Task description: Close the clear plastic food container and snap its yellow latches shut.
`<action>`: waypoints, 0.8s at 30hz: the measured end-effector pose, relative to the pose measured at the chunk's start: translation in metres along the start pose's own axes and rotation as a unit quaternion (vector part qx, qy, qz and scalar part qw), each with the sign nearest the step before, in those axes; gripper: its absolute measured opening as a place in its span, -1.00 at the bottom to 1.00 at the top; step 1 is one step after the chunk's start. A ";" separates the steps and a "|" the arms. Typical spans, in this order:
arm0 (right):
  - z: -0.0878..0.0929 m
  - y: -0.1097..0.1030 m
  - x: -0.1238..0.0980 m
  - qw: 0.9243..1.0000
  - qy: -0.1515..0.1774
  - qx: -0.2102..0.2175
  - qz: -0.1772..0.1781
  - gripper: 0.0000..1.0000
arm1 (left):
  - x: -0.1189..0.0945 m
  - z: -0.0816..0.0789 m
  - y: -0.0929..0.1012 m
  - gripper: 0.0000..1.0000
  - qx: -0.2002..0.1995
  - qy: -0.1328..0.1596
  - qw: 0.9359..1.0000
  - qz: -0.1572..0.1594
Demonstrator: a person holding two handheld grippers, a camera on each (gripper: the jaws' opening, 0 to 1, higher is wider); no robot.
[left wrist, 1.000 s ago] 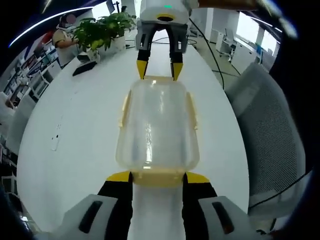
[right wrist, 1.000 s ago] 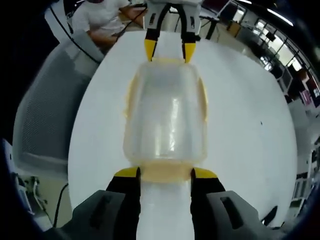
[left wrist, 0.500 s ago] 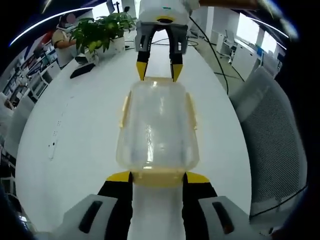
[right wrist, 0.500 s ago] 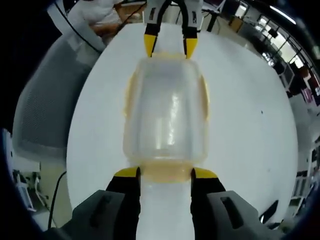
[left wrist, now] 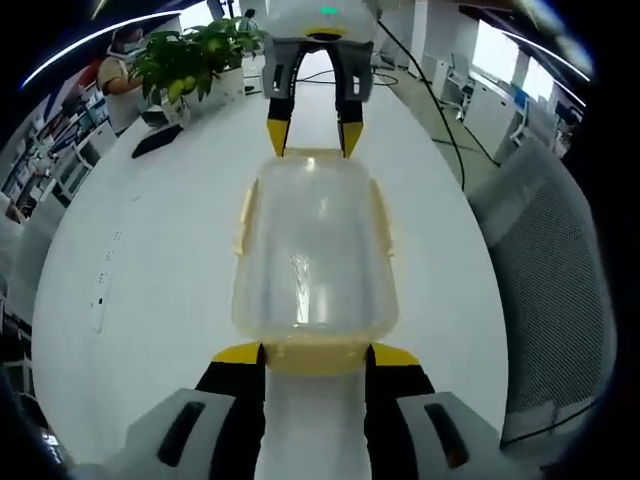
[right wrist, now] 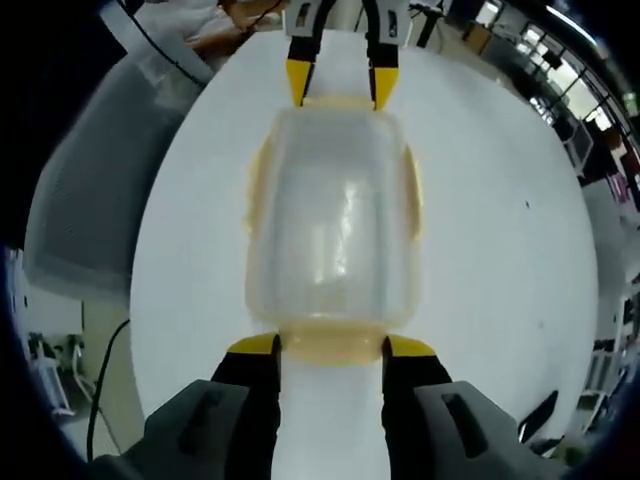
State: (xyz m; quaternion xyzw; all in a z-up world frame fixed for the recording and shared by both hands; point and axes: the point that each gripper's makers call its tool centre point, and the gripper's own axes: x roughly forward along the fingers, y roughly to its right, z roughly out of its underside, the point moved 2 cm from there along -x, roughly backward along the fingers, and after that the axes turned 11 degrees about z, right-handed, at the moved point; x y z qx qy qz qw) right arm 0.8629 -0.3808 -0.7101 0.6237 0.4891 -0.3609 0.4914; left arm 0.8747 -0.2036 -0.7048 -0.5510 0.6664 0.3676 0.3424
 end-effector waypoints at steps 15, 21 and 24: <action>0.009 0.001 -0.003 1.000 -0.010 -0.004 0.005 -0.27 | 0.005 -0.006 -0.002 -0.35 0.008 -0.011 1.000 -0.009; 0.013 0.001 -0.006 1.000 -0.017 -0.009 0.007 -0.27 | 0.006 -0.011 0.001 -0.35 0.011 -0.009 1.000 -0.007; 0.014 0.000 -0.006 1.000 -0.018 -0.008 0.008 -0.27 | 0.007 -0.012 0.002 -0.35 0.013 -0.010 1.000 -0.006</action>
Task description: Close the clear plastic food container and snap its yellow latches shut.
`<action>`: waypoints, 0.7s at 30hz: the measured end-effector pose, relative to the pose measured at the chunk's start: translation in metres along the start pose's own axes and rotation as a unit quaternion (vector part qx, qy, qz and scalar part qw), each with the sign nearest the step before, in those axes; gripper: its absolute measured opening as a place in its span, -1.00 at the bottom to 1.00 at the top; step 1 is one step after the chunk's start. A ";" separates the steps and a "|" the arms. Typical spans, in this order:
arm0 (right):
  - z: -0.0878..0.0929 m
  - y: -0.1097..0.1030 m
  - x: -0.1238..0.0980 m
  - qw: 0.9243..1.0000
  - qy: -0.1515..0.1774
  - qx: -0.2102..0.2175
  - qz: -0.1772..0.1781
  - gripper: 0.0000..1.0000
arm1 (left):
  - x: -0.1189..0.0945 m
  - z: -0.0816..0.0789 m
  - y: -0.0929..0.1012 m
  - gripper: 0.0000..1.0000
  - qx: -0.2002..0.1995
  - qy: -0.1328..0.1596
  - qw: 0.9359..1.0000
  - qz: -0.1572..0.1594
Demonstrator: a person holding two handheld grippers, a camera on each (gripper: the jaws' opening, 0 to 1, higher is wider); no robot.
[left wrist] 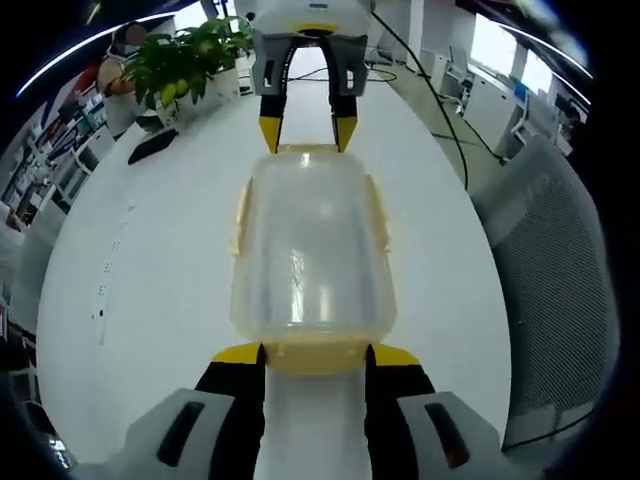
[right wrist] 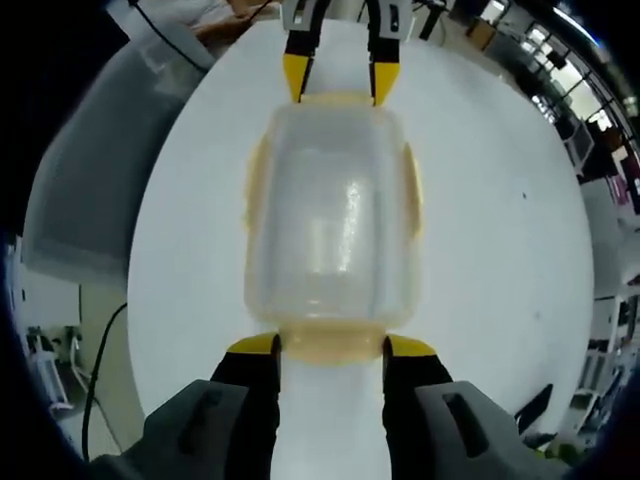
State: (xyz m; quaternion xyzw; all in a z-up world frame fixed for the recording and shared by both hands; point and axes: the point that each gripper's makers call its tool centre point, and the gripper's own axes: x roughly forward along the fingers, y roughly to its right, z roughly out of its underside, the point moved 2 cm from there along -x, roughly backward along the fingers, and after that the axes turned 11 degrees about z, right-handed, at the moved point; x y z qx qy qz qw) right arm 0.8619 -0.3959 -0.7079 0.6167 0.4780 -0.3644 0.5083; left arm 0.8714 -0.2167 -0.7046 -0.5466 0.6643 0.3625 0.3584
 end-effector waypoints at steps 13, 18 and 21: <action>-0.001 -0.004 0.004 1.000 -0.006 0.011 -0.001 -0.27 | 0.003 0.006 0.004 -0.34 -0.008 -0.001 1.000 0.007; -0.001 -0.007 0.005 1.000 -0.005 0.018 -0.001 -0.27 | 0.004 0.008 0.007 -0.33 -0.001 -0.001 1.000 0.005; -0.001 -0.007 0.005 1.000 -0.005 0.020 0.002 -0.30 | 0.004 0.008 0.006 -0.33 0.004 -0.001 1.000 0.004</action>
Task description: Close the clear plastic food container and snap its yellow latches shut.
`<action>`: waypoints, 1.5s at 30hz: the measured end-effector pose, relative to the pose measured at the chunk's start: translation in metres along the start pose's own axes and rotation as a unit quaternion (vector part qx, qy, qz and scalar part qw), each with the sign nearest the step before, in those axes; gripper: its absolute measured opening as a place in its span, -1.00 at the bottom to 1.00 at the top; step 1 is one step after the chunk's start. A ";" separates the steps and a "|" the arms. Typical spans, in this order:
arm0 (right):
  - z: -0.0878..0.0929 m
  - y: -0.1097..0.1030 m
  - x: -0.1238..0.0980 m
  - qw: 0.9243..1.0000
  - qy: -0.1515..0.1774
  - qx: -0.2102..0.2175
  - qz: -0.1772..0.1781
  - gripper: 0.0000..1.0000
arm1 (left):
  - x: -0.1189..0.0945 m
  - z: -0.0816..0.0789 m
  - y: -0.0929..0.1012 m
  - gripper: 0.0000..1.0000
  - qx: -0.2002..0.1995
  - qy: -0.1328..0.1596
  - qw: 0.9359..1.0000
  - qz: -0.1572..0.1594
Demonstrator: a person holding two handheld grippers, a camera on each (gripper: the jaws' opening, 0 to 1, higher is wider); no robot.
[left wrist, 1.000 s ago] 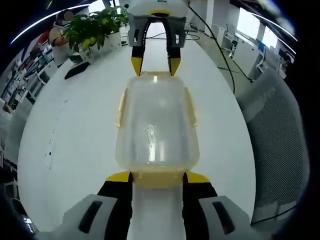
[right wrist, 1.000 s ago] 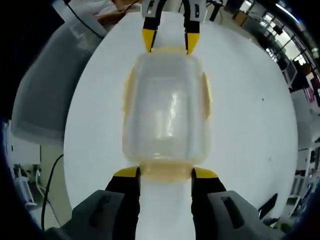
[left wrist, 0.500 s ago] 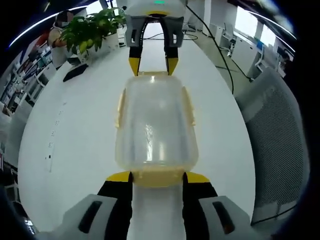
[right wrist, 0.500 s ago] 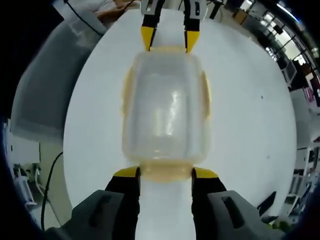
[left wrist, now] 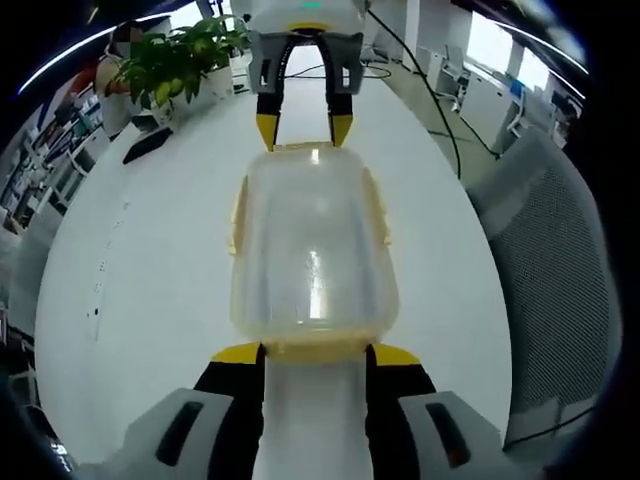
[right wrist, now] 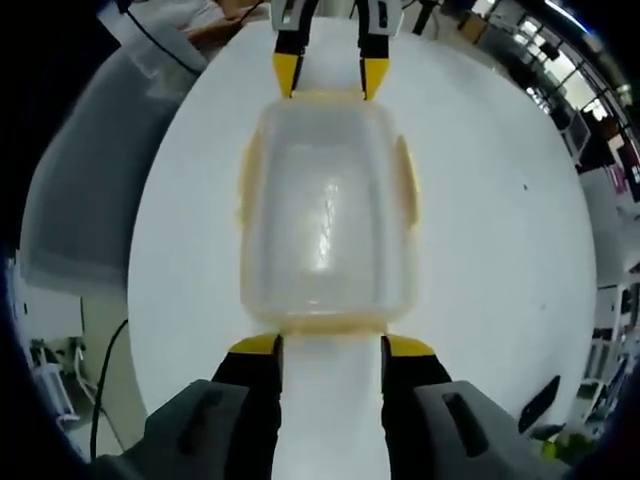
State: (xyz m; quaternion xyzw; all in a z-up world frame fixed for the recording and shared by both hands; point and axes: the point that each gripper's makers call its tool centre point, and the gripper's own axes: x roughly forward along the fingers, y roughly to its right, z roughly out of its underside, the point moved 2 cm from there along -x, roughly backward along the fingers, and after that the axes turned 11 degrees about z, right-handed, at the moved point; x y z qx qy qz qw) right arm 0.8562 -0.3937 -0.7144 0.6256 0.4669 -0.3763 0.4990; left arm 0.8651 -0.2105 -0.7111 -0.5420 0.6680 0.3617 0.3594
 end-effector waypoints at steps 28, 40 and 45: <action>0.001 0.007 -0.026 0.976 0.052 0.200 0.064 -0.22 | -0.019 0.006 0.003 -0.21 -0.145 0.068 0.985 -0.057; -0.004 0.005 -0.025 0.936 0.083 0.333 0.073 -0.22 | -0.025 0.008 -0.002 -0.21 -0.273 0.125 0.948 -0.106; -0.001 0.000 -0.019 0.925 0.080 0.363 0.078 -0.21 | -0.024 0.008 0.000 -0.20 -0.310 0.139 0.933 -0.116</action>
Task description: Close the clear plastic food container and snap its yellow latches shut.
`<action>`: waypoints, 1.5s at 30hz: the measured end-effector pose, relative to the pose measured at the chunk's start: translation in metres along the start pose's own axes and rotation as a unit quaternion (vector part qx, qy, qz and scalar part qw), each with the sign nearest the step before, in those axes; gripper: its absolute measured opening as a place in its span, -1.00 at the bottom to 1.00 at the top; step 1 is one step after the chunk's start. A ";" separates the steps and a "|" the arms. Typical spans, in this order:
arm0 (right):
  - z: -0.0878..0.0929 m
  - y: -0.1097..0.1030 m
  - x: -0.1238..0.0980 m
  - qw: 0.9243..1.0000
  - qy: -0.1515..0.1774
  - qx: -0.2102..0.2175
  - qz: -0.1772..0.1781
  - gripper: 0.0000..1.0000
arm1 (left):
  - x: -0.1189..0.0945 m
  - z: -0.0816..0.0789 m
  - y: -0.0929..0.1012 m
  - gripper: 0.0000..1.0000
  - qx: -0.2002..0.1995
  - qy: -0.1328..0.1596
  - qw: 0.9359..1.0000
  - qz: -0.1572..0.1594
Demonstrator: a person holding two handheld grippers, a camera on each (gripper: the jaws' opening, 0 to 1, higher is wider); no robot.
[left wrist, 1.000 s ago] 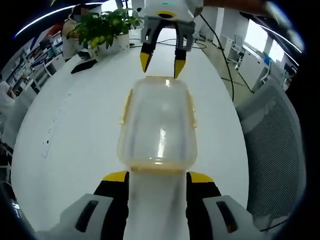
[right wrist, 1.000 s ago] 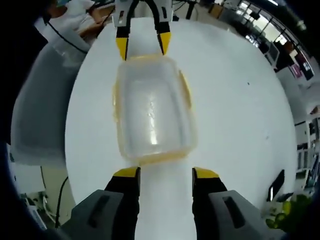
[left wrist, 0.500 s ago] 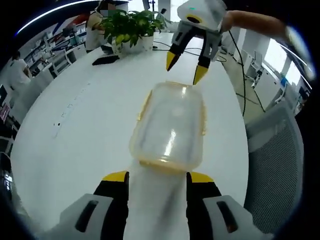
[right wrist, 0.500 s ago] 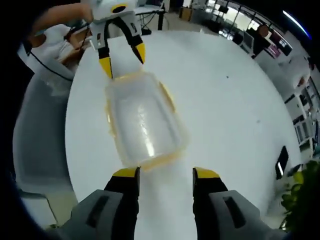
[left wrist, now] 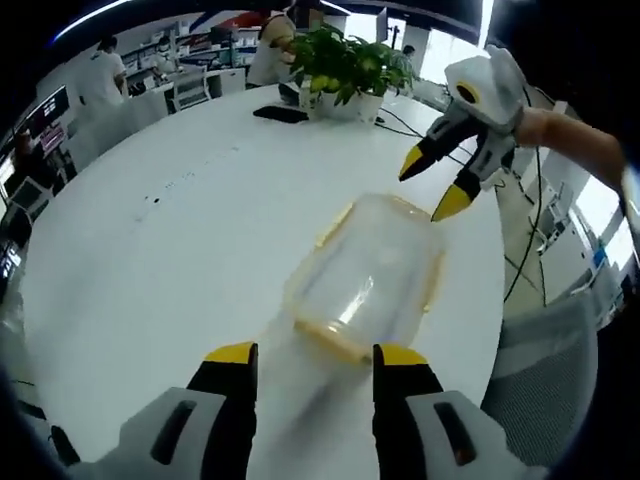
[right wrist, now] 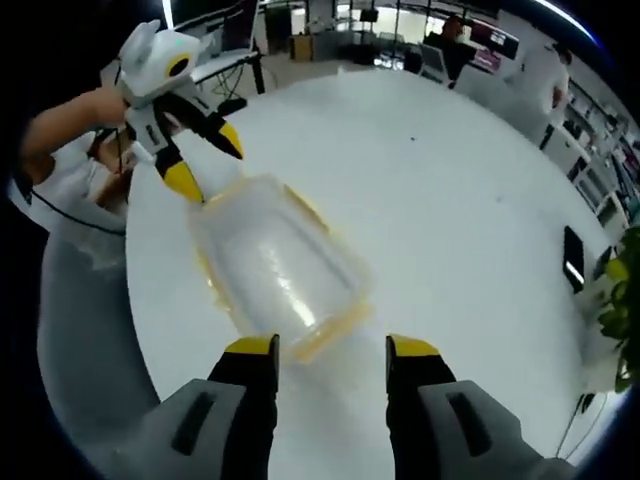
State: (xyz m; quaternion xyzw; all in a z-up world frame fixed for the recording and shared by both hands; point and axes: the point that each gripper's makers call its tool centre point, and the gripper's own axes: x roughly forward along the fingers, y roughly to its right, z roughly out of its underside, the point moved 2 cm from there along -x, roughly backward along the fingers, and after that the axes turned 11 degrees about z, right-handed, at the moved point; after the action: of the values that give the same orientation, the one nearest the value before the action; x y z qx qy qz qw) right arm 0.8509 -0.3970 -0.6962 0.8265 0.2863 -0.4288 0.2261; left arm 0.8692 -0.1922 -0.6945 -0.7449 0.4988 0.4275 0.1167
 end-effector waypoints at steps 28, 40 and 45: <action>-0.005 -0.024 0.011 0.988 0.041 0.151 -0.016 -0.19 | 0.024 0.002 0.027 -0.15 -0.083 0.051 0.995 0.022; -0.008 -0.025 0.016 0.981 0.023 0.193 -0.011 -0.18 | 0.028 0.002 0.027 -0.13 -0.109 0.049 0.993 0.023; -0.009 -0.028 0.017 0.979 0.010 0.203 -0.010 -0.22 | 0.035 0.000 0.036 -0.20 -0.120 0.049 0.990 0.059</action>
State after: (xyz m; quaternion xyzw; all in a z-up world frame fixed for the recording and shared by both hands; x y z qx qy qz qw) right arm 0.8453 -0.3662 -0.7092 0.8565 0.2034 -0.4721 0.0466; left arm 0.8440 -0.2322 -0.7120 -0.7426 0.4924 0.4534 -0.0237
